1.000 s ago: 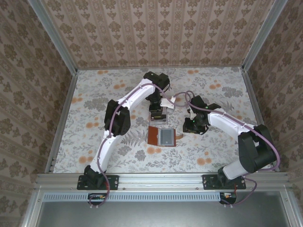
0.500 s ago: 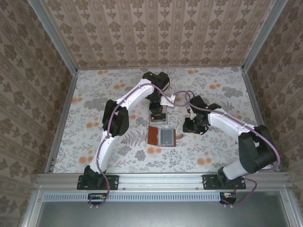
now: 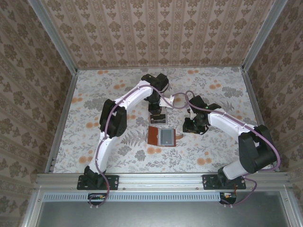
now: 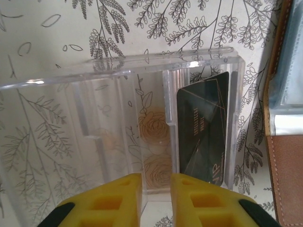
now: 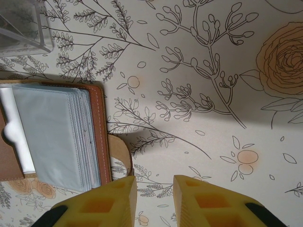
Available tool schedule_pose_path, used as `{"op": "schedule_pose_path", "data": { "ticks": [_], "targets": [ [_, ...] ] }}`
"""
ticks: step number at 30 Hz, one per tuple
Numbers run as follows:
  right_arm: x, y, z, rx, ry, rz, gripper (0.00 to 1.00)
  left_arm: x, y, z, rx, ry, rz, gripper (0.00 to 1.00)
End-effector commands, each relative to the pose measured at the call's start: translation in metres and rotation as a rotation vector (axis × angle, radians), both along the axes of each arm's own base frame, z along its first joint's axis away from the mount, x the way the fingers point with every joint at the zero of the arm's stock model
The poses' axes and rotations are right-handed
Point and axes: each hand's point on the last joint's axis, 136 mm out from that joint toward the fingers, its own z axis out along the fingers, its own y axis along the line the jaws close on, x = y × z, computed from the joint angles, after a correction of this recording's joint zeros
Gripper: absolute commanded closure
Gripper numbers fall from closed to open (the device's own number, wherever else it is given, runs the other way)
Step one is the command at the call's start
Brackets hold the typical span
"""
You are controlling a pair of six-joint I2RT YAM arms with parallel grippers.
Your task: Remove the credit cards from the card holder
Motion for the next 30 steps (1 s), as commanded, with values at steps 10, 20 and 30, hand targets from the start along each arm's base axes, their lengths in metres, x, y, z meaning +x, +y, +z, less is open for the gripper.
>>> {"op": "schedule_pose_path", "data": {
  "ticks": [10, 20, 30],
  "targets": [
    [0.001, 0.003, 0.011, 0.020, -0.013, 0.023, 0.71, 0.007, -0.006, 0.038, -0.068, -0.102, 0.042, 0.73],
    [0.000, 0.025, 0.021, 0.161, -0.034, 0.018, 0.71, 0.017, -0.021, 0.087, -0.257, -0.212, 0.405, 0.72],
    [-0.002, 0.058, 0.011, 0.269, 0.001, 0.055, 0.71, -0.019, -0.016, 0.096, -0.449, 0.019, 0.984, 0.72]
  ]
}}
